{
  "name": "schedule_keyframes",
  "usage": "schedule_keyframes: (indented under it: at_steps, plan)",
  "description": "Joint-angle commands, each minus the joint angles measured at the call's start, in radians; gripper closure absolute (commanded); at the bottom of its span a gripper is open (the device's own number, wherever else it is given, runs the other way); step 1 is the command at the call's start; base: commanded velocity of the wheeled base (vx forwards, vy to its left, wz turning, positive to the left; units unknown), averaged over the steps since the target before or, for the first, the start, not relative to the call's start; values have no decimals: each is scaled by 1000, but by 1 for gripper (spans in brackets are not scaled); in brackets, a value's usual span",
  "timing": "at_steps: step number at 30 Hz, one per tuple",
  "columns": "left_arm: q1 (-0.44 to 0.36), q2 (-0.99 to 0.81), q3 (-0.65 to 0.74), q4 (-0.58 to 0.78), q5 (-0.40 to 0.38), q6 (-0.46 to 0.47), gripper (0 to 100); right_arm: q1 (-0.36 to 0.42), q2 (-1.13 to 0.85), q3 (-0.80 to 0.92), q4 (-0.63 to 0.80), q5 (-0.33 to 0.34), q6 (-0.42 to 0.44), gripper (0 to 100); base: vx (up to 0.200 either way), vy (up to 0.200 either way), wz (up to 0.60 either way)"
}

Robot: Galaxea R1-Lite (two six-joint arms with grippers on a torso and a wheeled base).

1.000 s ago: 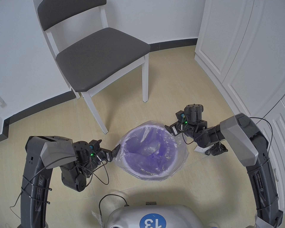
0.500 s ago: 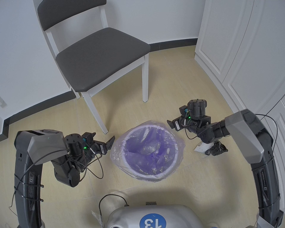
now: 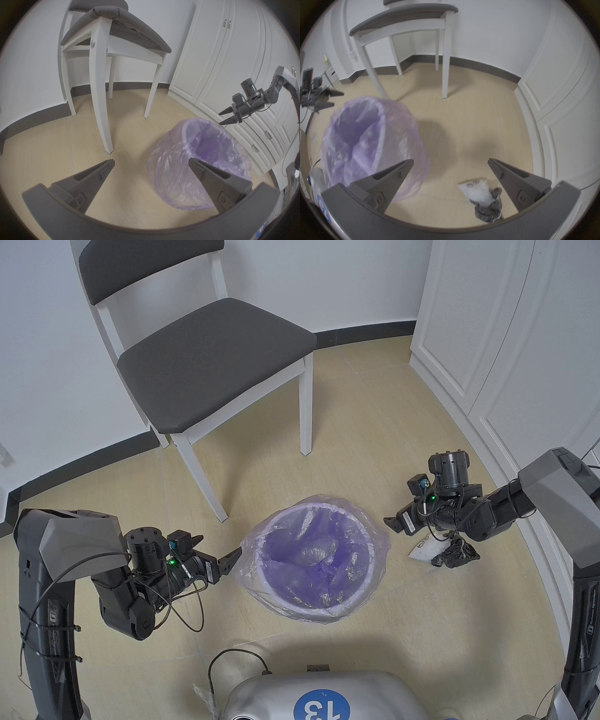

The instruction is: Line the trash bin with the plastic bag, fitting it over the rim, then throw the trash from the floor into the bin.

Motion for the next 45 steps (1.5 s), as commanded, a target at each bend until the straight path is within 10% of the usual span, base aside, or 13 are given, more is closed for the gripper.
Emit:
schedule_keyframes:
  at_steps: [1, 21, 45]
  plan:
    - [19, 23, 3, 17, -8, 23, 0, 1, -42, 101, -3, 24, -14, 0, 0, 0, 0]
    - [-48, 279, -190, 26, 27, 26, 0, 41, 251, -38, -159, 35, 29, 0, 0, 0, 0]
    - [-62, 218, -425, 442, 199, 75, 0, 31, 306, -134, -105, 32, 44, 0, 0, 0, 0]
